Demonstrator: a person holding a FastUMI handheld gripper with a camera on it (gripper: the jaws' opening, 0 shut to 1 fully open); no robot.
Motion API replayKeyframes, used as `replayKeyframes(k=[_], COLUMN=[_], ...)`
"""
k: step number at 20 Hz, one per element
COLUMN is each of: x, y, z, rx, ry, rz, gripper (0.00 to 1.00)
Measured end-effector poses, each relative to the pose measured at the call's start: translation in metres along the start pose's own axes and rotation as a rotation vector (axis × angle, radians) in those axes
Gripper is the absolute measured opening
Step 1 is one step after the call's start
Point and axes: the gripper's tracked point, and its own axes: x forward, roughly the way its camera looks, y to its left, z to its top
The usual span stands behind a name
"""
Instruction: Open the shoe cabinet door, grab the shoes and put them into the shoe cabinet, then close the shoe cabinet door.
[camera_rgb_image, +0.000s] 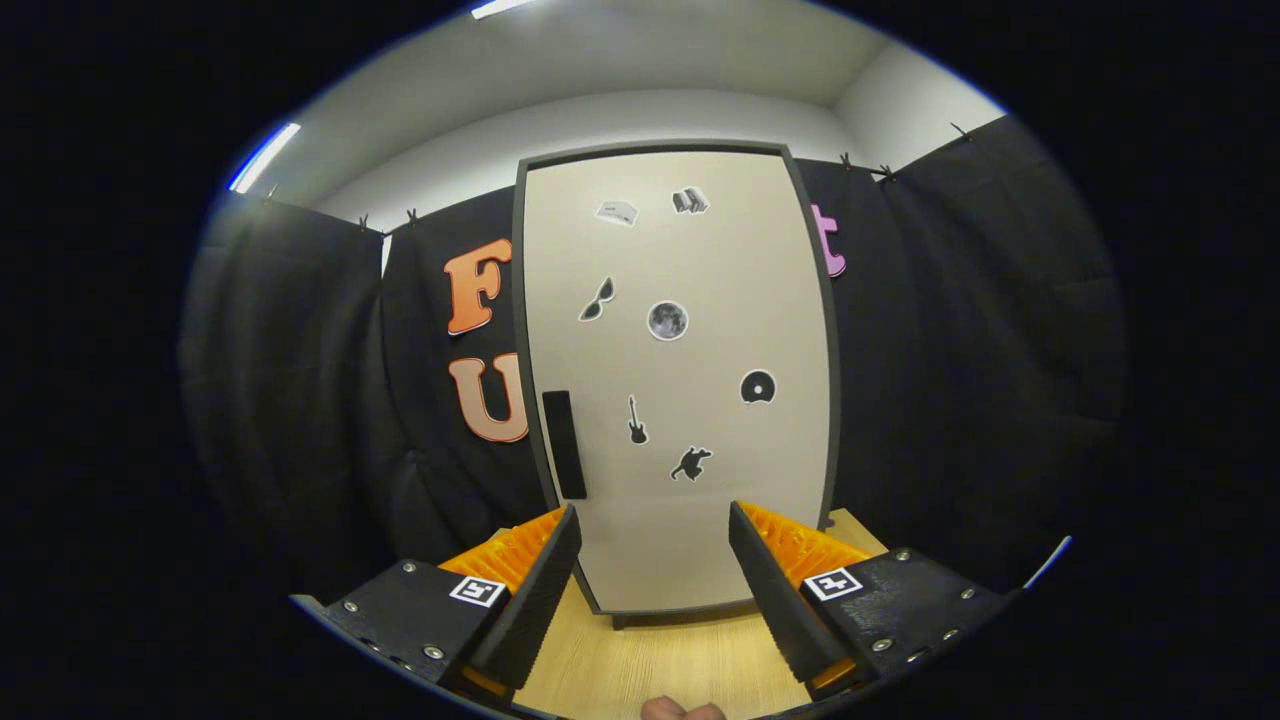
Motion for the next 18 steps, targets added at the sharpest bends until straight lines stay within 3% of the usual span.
replayKeyframes(k=[9, 18], x=[-0.106, -0.123], y=[-0.053, -0.047], z=[0.01, 0.018], rx=[-0.008, -0.109], ry=[-0.09, -0.073], rz=[-0.08, -0.118], gripper=[0.93, 0.93])
